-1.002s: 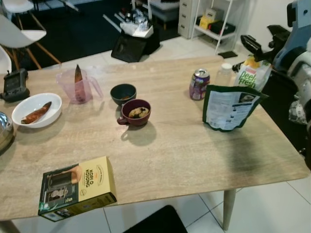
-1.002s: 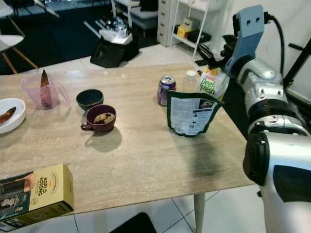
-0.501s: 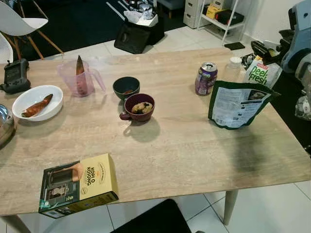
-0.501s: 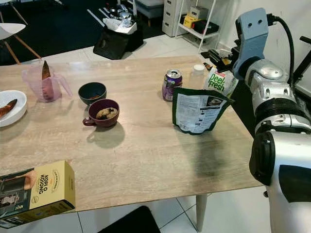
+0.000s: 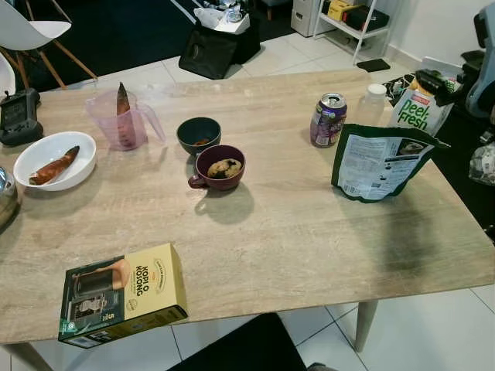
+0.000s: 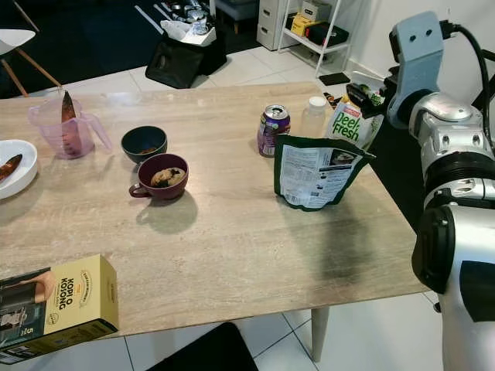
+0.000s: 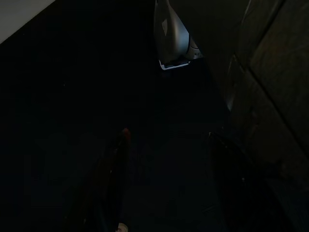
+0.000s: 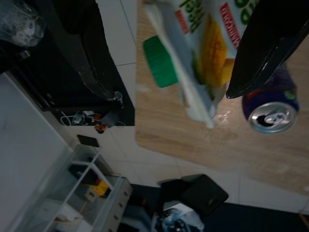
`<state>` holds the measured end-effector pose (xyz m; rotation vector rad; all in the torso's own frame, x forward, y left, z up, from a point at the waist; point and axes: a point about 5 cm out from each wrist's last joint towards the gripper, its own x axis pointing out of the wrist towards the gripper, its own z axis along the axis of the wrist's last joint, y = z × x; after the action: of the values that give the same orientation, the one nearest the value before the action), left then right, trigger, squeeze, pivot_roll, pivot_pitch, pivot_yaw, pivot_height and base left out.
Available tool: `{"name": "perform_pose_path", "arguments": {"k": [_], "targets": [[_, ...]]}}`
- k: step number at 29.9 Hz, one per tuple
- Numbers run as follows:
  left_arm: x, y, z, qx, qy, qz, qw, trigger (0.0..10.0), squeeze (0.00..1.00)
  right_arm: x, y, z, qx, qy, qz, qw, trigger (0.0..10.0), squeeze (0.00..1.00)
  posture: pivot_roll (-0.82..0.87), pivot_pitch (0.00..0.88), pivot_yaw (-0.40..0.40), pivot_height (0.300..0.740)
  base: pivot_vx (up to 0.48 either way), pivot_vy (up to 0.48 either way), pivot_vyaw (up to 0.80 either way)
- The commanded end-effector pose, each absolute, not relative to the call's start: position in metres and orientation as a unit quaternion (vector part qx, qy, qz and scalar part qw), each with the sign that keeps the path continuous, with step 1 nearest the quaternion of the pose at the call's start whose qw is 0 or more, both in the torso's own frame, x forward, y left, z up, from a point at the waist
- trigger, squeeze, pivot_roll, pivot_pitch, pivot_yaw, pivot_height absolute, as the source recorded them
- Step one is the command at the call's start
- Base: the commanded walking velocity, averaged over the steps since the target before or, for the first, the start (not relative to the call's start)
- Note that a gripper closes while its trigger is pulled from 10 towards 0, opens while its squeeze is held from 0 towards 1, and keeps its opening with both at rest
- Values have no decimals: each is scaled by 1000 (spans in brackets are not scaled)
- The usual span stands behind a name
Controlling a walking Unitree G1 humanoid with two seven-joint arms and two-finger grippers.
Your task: Restocking fridge
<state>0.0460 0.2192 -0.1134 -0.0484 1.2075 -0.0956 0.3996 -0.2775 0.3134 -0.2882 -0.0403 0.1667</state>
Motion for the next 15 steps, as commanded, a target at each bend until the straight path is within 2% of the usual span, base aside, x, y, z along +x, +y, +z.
{"name": "perform_pose_path", "arguments": {"k": [1, 15], "targets": [[45, 218, -113, -18, 565, -59, 822, 10000, 0, 399, -279, 306, -143, -8, 86, 986, 10000, 0, 42, 127, -42, 740, 0, 0, 0], [45, 216, -113, -18, 561, -67, 825, 10000, 0, 399, -282, 295, -159, 14, 70, 985, 10000, 0, 45, 127, -39, 740, 0, 0, 0]]}}
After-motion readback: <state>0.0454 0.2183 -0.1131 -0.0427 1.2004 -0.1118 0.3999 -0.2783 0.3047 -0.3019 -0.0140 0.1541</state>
